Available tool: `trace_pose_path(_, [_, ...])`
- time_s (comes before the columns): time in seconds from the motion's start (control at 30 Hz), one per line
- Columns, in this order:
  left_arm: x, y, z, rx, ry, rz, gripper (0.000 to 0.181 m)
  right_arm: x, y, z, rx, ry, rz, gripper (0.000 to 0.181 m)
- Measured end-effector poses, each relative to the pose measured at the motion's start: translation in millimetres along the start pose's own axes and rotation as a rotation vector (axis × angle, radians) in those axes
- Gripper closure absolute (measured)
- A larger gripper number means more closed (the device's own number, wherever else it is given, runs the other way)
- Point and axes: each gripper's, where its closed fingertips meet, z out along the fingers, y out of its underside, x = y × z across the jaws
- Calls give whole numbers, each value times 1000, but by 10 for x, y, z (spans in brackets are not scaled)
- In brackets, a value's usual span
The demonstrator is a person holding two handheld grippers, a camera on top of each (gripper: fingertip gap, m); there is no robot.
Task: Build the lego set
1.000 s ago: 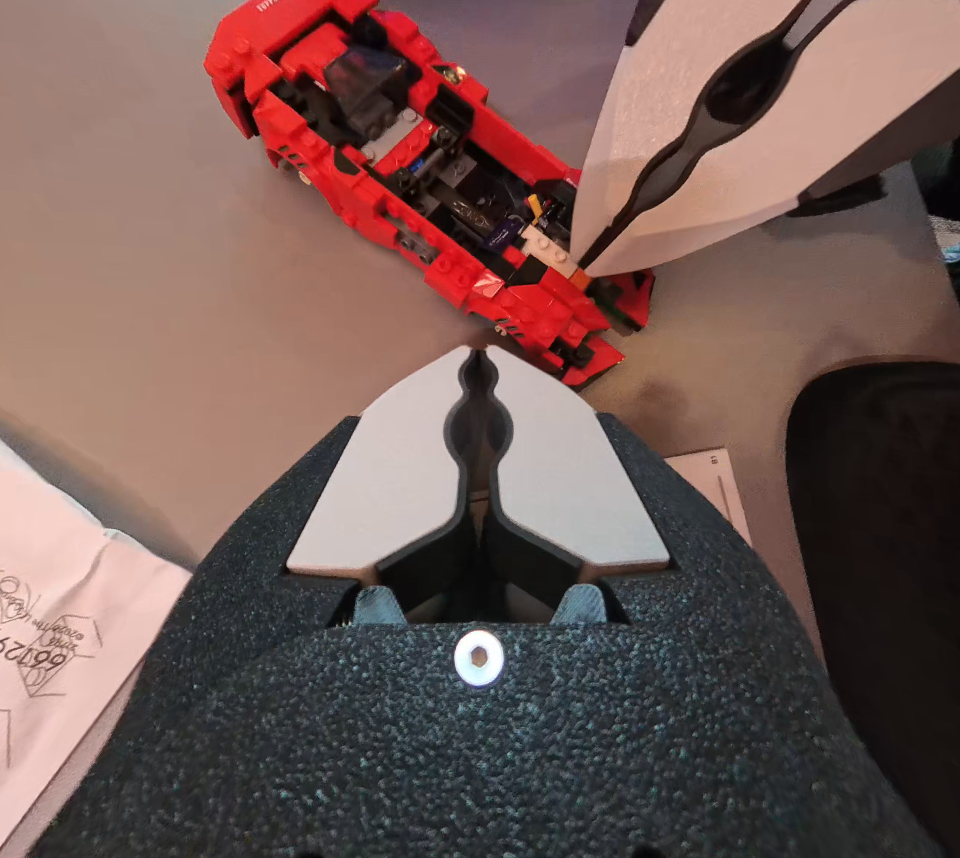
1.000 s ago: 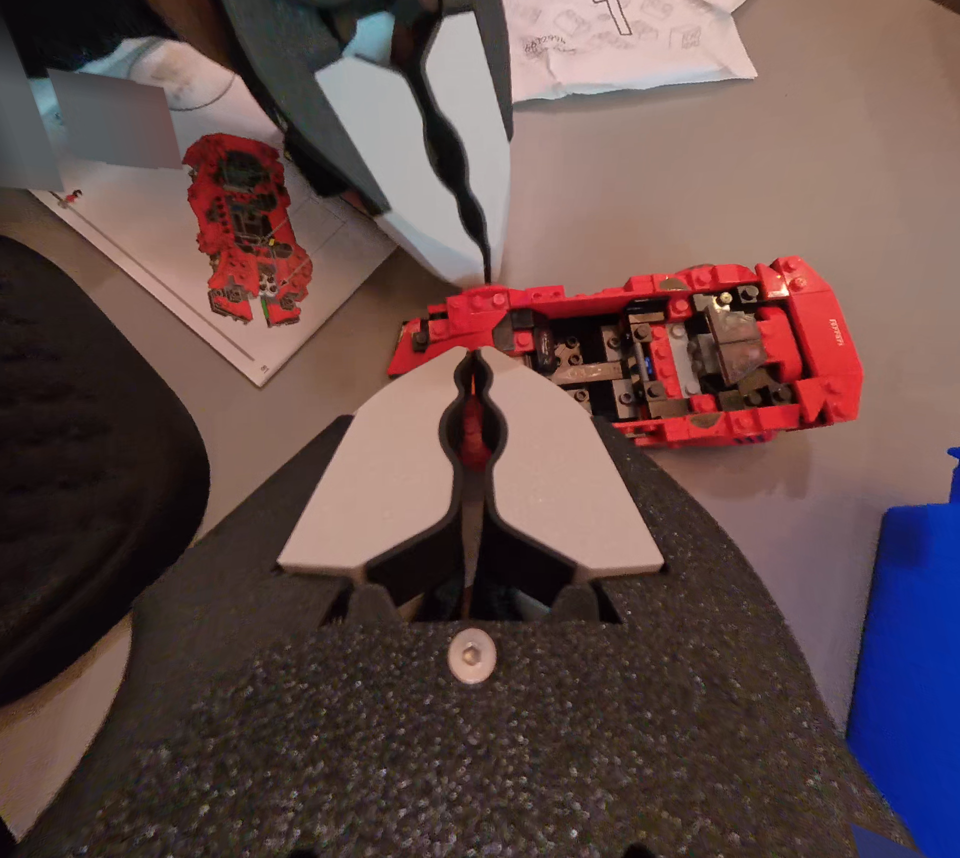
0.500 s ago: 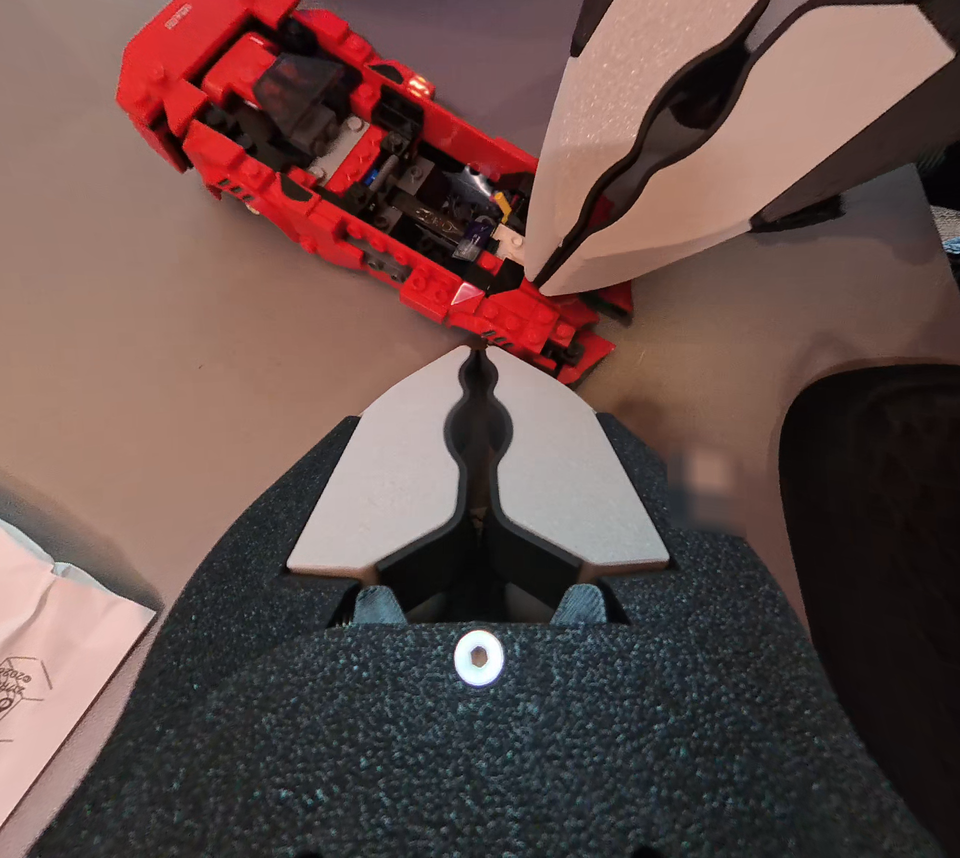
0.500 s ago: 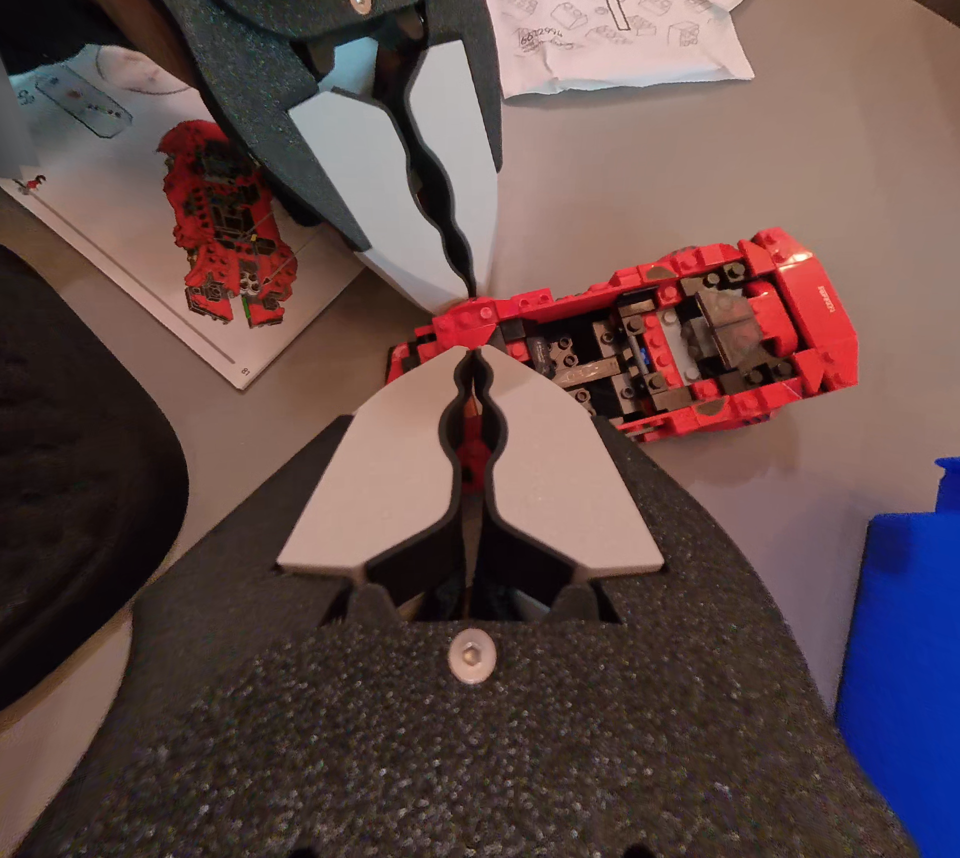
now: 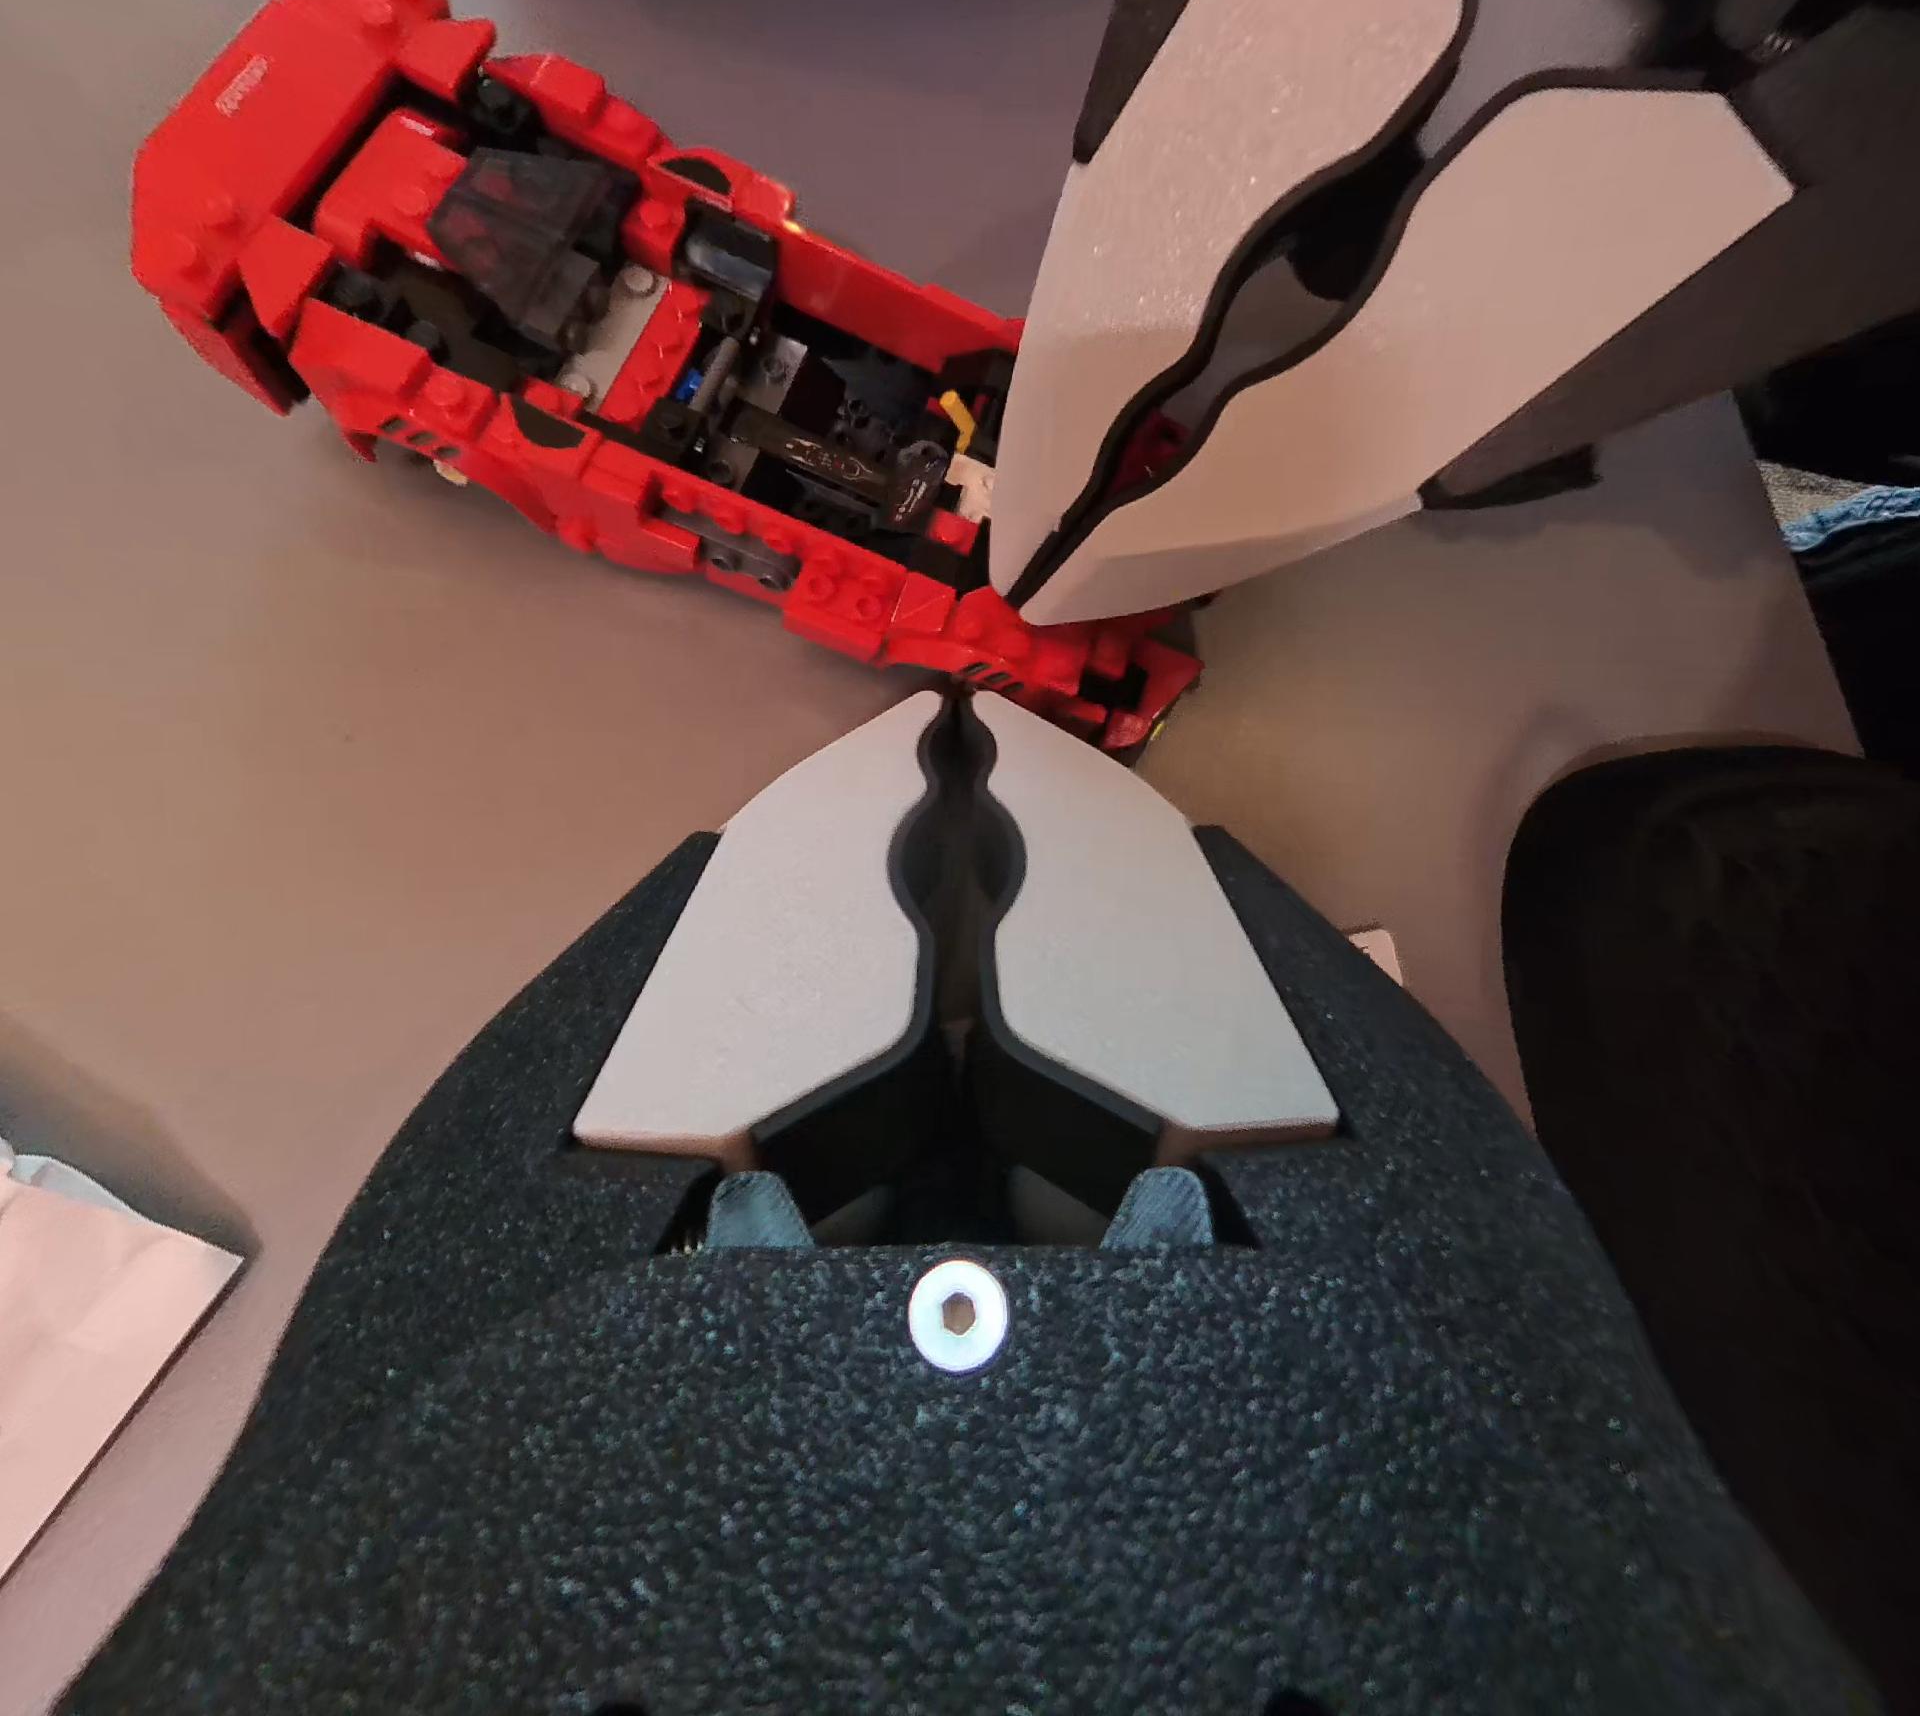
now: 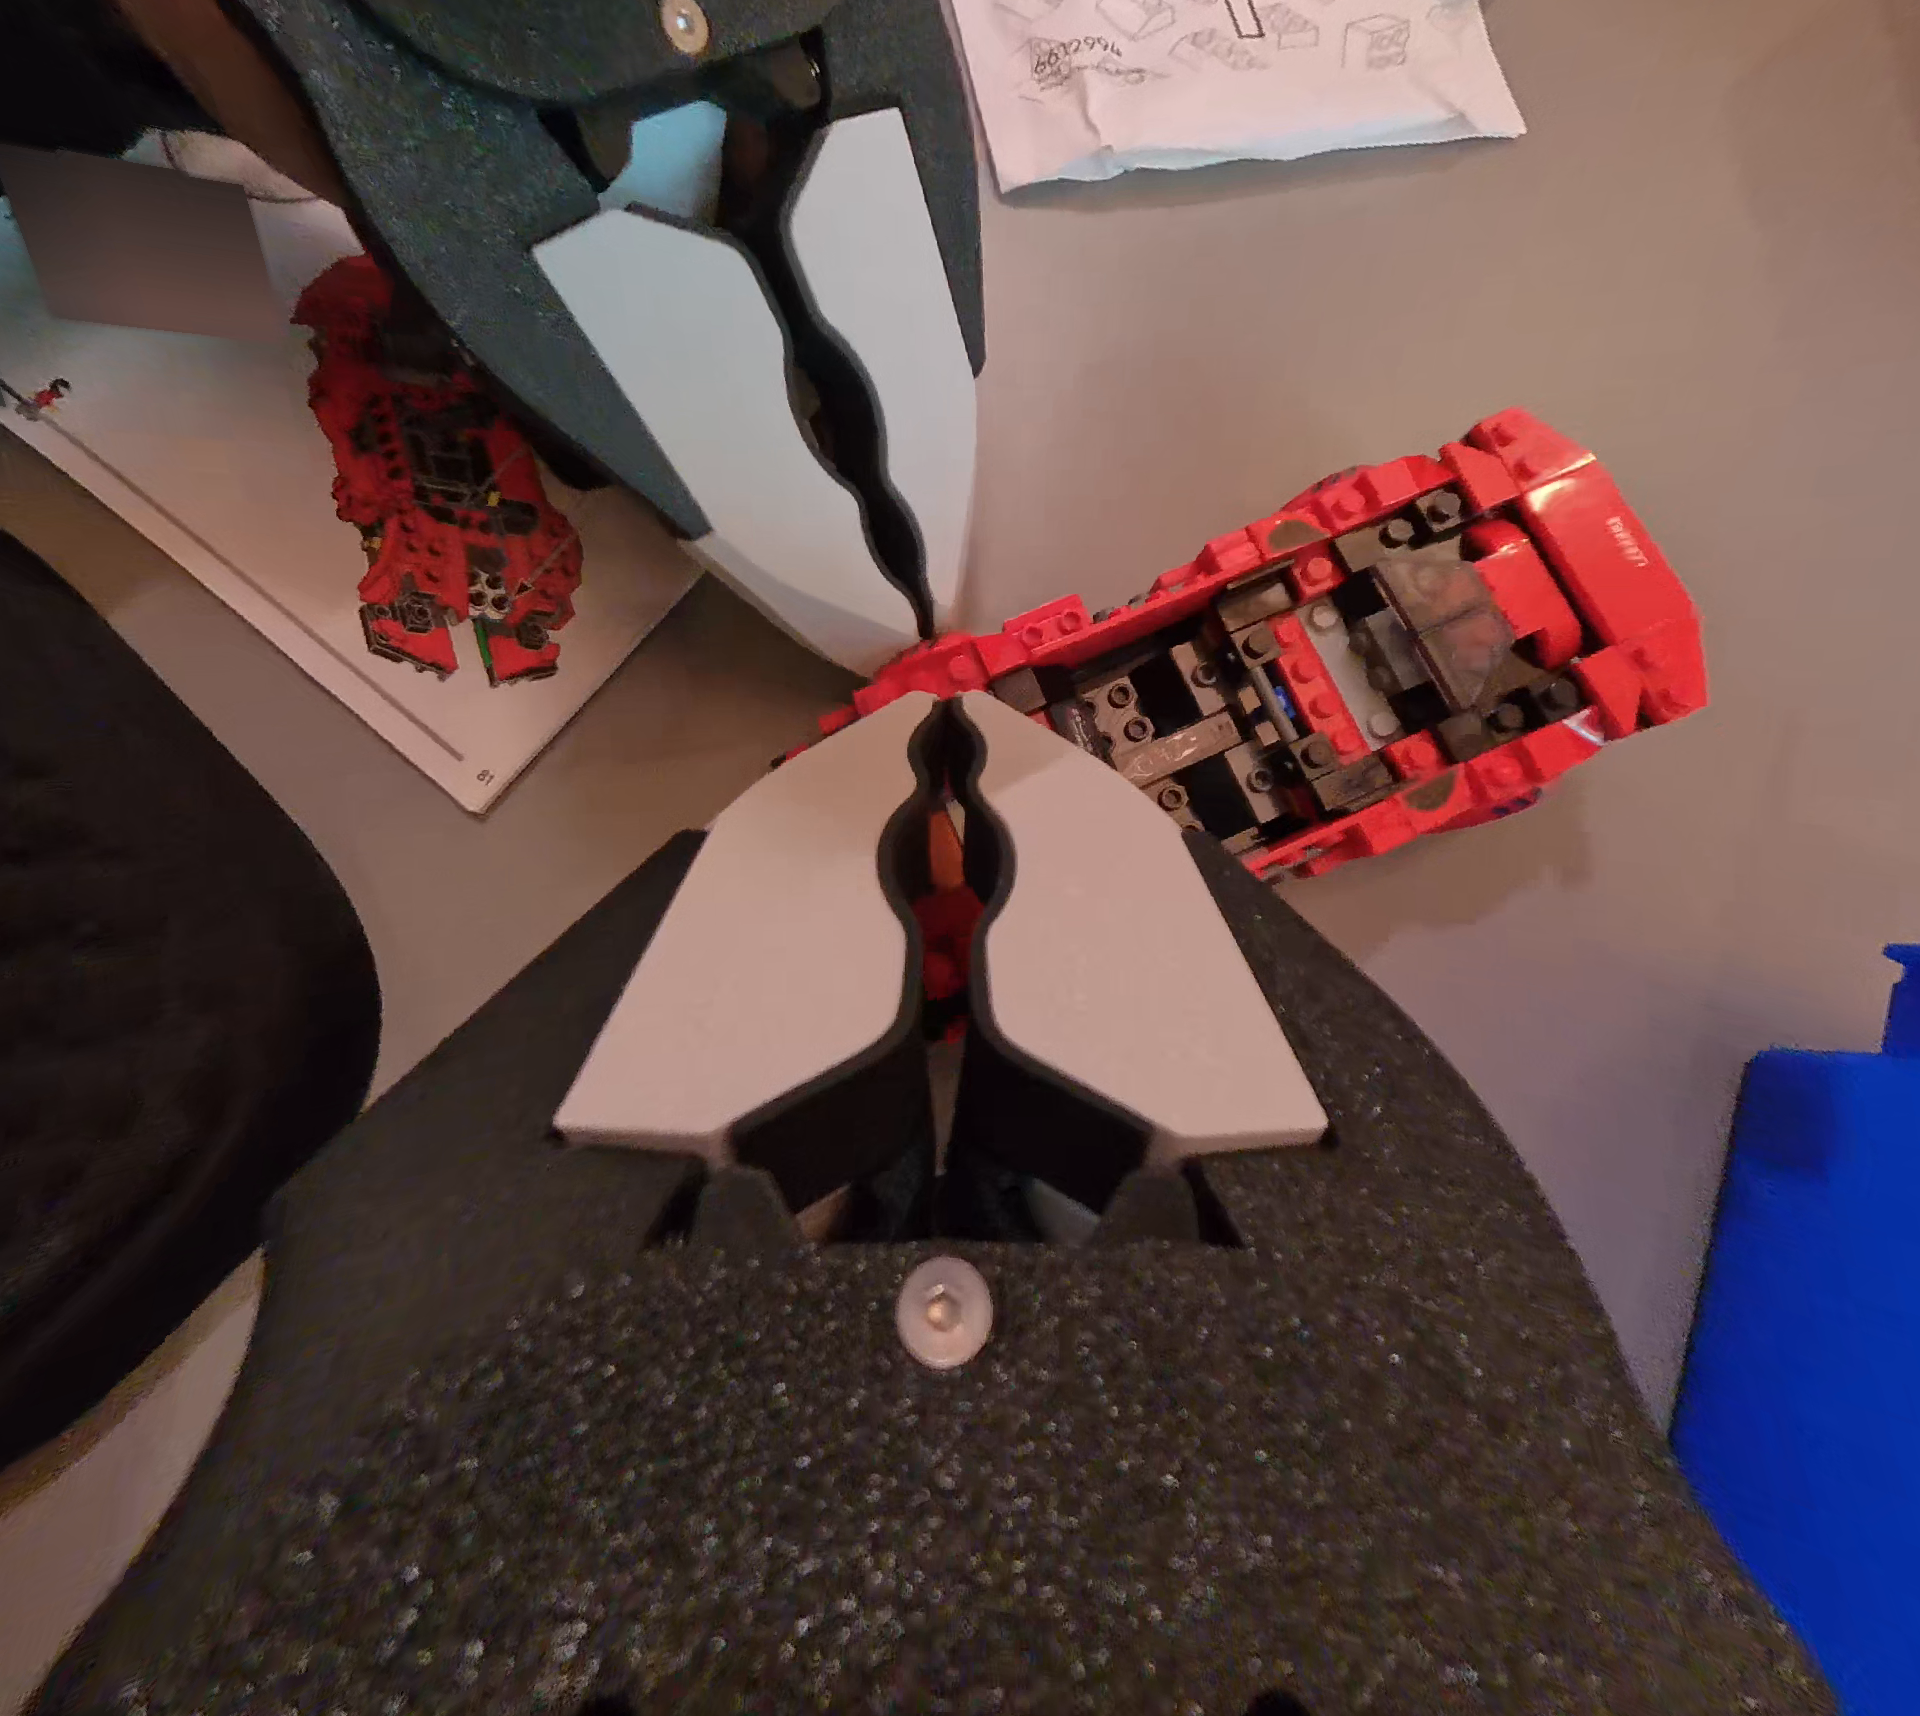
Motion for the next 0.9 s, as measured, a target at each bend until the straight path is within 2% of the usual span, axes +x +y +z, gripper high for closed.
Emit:
trace_pose_path(0.03, [-1, -9, -6, 4, 0, -2, 181, 34, -15, -13, 18, 8, 8, 181])
trace_pose_path(0.13, [2, -17, -15, 11, 4, 0, 181, 130, -53, -108, 64, 7, 40, 181])
trace_pose_path(0.23, [1, -11, -19, 12, 8, -1, 181, 92, -4, -154, 31, -41, -13, 181])
trace_pose_path(0.33, [0, -19, -22, 20, 7, 4, 180, 47, 23, -131, -3, -58, -82, 181])
trace_pose_path(0.7, [11, 13, 5, -4, 9, 18, 180, 48, 47, -62, -74, -81, -152, 181])
trace_pose_path(0.77, [11, 13, 4, -3, 12, 15, 180, 65, 32, -68, -73, -83, -156, 173])
trace_pose_path(0.9, [23, 22, 9, -9, 20, 19, 180, 60, 54, -70, -97, -123, -165, 169])
